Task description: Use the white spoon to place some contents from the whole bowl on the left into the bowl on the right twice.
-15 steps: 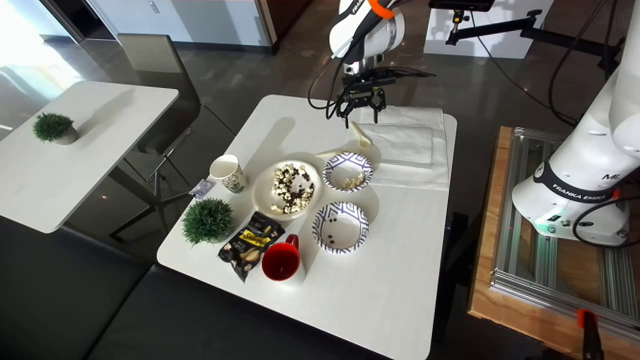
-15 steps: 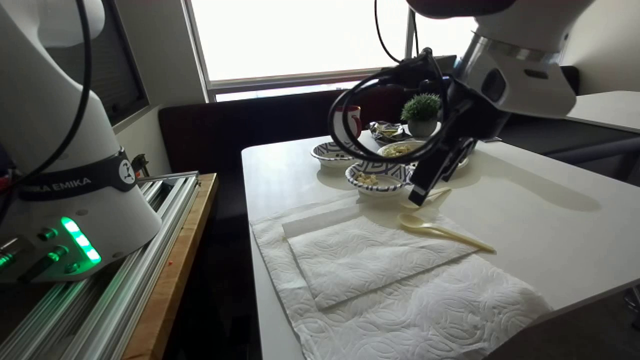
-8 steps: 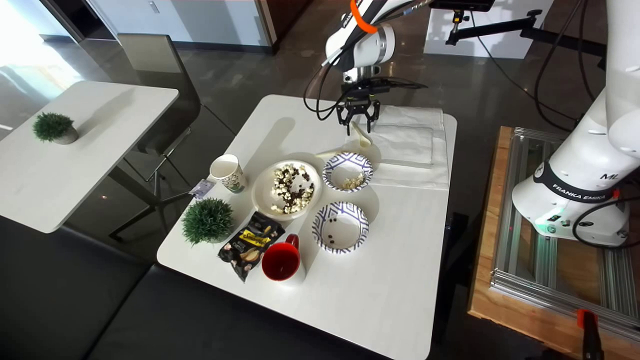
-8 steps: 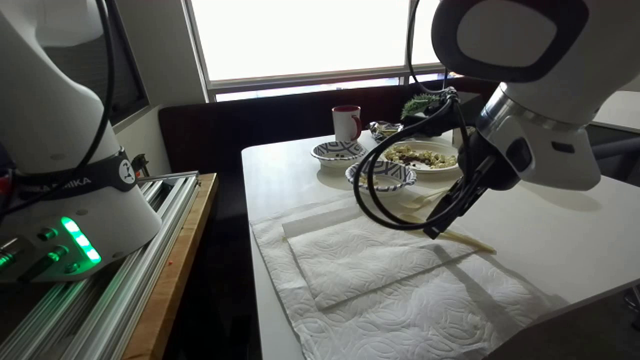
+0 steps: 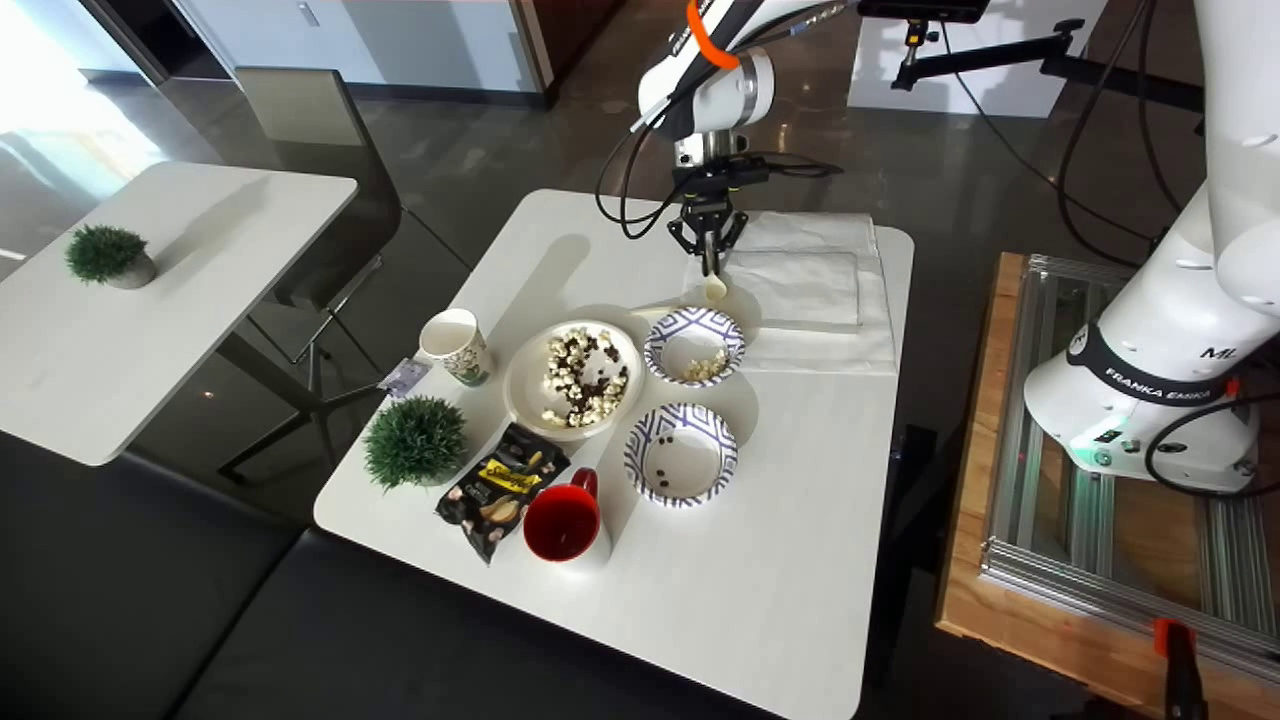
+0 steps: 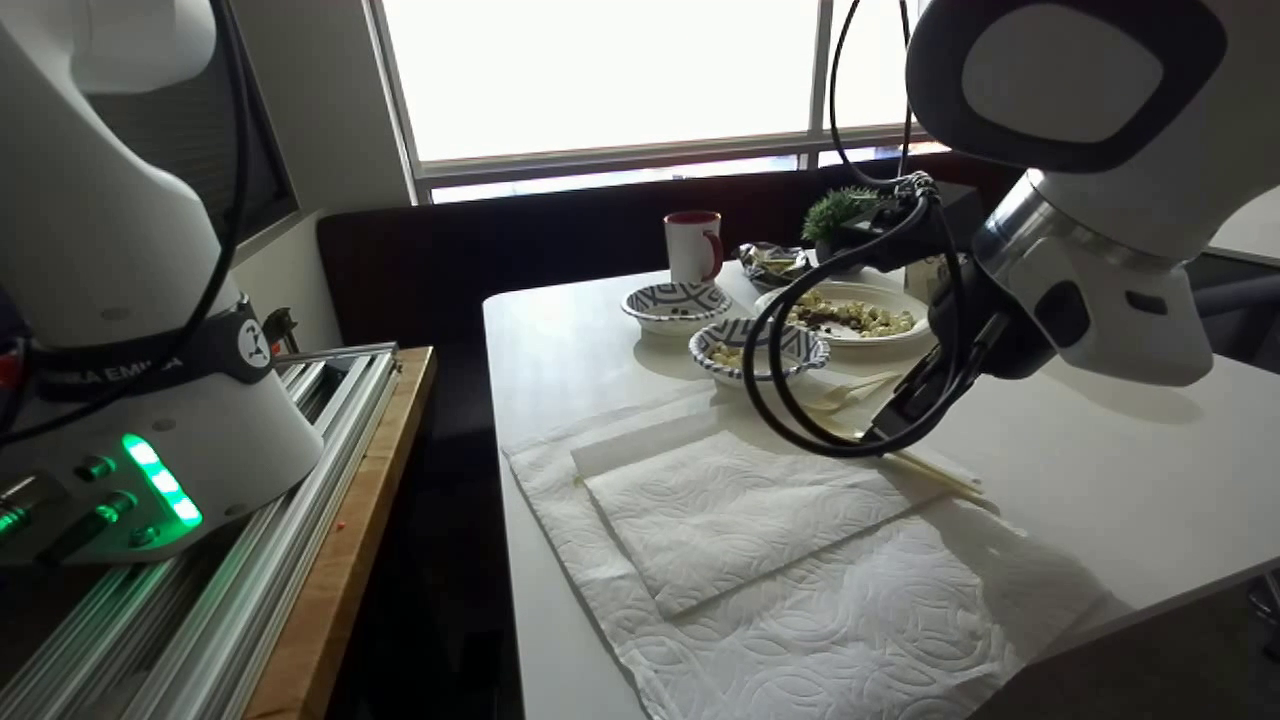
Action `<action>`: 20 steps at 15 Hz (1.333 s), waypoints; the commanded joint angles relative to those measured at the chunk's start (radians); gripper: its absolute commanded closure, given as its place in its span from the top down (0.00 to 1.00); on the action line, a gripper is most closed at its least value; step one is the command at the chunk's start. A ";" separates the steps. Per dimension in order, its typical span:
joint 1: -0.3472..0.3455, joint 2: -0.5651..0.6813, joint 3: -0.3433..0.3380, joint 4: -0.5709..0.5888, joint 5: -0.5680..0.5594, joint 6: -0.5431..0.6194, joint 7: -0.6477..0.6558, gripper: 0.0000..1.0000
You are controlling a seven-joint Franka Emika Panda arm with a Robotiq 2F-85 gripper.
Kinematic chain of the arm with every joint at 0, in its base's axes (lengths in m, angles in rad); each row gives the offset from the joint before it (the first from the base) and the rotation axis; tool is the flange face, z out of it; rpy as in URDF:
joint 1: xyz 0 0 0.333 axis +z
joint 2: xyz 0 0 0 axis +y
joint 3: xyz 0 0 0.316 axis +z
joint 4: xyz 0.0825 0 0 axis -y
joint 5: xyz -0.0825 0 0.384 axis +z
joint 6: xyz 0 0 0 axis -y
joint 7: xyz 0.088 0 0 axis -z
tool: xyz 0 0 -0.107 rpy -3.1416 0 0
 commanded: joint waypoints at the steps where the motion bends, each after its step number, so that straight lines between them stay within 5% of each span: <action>1: -0.005 0.011 0.000 0.040 0.019 -0.056 -0.019 0.00; 8: 0.030 -0.066 0.023 -0.002 0.067 0.024 0.011 0.03; 20: 0.310 -0.104 0.068 -0.104 0.060 0.723 0.236 0.03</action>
